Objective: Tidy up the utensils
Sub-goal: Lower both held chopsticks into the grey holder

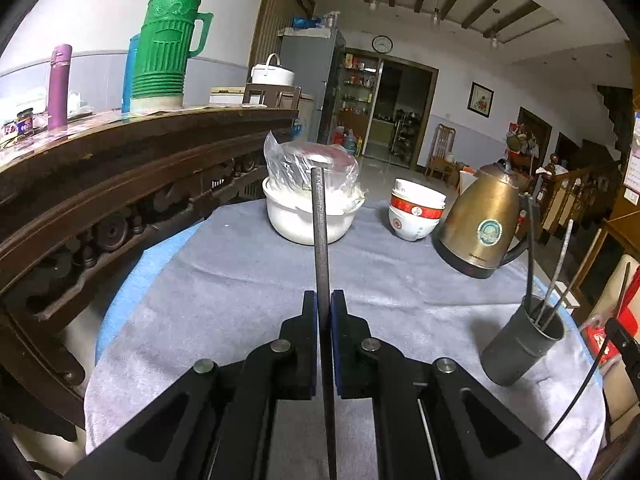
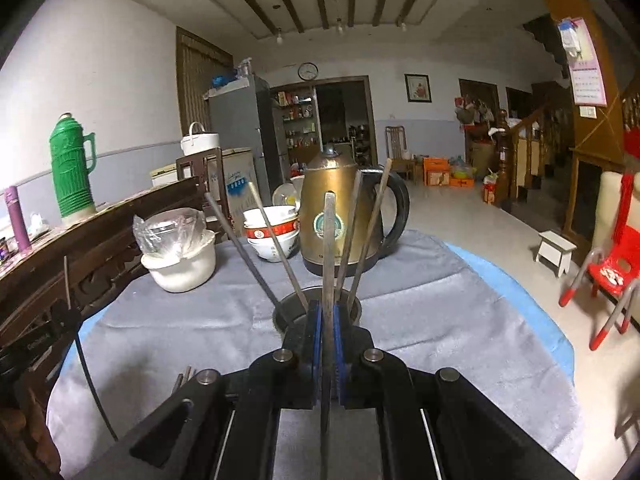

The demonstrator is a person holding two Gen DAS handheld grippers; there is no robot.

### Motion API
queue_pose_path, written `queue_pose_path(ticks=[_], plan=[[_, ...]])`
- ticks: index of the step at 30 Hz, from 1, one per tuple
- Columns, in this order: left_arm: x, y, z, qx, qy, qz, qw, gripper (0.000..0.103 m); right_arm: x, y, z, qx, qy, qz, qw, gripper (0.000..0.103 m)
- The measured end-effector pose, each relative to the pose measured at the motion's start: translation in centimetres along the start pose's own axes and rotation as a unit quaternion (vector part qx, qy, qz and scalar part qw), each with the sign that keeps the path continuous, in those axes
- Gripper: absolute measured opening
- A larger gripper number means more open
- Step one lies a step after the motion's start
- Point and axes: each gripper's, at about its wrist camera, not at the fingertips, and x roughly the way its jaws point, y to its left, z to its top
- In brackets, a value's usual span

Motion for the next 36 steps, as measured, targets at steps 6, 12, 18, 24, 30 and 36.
queue_pose_path(ticks=[6, 12, 18, 24, 30, 36], plan=[[-4.1, 1.2, -0.6, 0.003, -0.012, -0.015, 0.9998, 0.007, -3.6, 0.1, -0.7, -0.006, -0.007, 0.014, 1.0, 0.006], [-7.1, 2.3, -1.5, -0.008, -0.009, -0.032, 0.9994, 0.008, -6.5, -1.0, -1.6, 0.013, -0.001, 0.021, 1.0, 0.006], [-8.8, 2.2, -2.2, -0.008, -0.007, -0.041, 0.9991, 0.007, -7.9, -1.8, -2.1, 0.031, 0.003, 0.021, 0.999, 0.006], [-9.4, 2.0, -2.6, -0.007, -0.006, -0.044, 0.999, 0.007, -8.9, -2.1, -2.6, 0.04, 0.005, 0.021, 0.999, 0.006], [-9.8, 2.0, -2.8, -0.011, -0.003, -0.048, 0.9988, 0.007, -9.3, -2.2, -2.9, 0.041, 0.004, 0.022, 0.999, 0.006], [-10.1, 1.7, -1.8, -0.018, -0.01, -0.057, 0.9982, 0.007, -9.7, -2.3, -2.1, 0.049, -0.008, 0.029, 0.998, 0.006]])
